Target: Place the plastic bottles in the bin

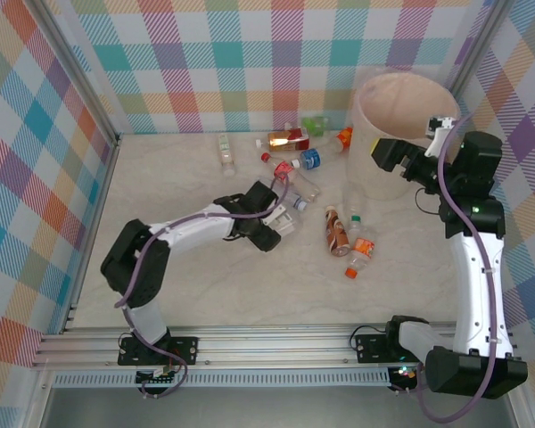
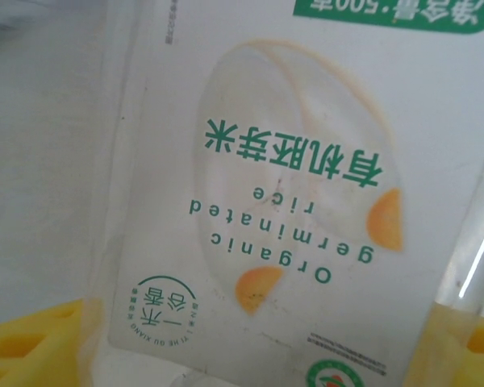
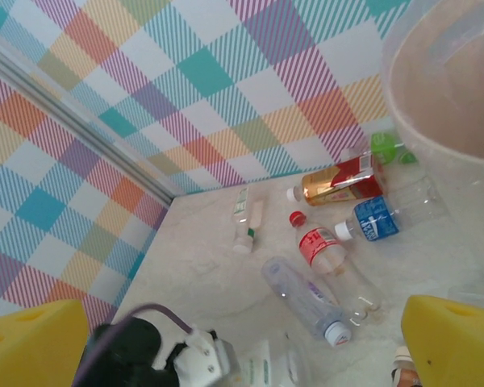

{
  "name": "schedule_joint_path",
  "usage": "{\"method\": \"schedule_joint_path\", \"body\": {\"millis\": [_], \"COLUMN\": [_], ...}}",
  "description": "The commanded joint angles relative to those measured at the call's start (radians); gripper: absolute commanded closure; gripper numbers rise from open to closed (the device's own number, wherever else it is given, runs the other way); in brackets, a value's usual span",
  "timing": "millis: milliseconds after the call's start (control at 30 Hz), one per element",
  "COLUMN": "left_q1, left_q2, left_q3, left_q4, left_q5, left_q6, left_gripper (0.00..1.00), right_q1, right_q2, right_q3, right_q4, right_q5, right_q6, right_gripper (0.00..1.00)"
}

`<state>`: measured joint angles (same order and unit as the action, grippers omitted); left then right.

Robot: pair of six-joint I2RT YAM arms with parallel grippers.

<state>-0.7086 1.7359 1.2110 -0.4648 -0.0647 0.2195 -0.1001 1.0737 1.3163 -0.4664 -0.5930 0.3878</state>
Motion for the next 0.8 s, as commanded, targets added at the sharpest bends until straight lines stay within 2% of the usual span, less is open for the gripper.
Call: {"method": "schedule_joint_path", "body": {"millis": [0,133,333,467,600,767], "left_q1": [0.009,0.02,0.023,0.023,0.022,0.019], "left_q2": [-0.135,-0.264,-0.391,-0.42,-0.413,-0.391], "left_q3": [-0.047,-0.118,-0.143,-0.13,-0.113,-0.108], "left_q4": [0.107,0.178,0.238,0.248,0.258,0.279], "left_q5": [-0.026,-0.076,-0.078,-0.027,0.027,0.061], "left_q6": [-0.13,-0.217,-0.289,-0.309,-0.333,-0.348], "left_gripper": [0.52,0.54,0.54,0.53,0.53,0.53], "right_q1": [0.029,0.097,0.209,0.298,0.359,0.413], "right_q2": [0.014,0.049,0.161,0.257,0.361,0.421], "right_q3": [-0.039,-0.056,-0.041,0.014,0.119,0.13], "right_q4": [0.072,0.076,0.077,0.053,-0.046,0.036], "right_q5": [-0.059,-0.035,0.003,-0.017,-0.045,-0.105], "right_q6": [0.02,0.023,0.084,0.064,0.029,0.075], "right_gripper": [0.0,0.0,0.0,0.0,0.0,0.0]}}
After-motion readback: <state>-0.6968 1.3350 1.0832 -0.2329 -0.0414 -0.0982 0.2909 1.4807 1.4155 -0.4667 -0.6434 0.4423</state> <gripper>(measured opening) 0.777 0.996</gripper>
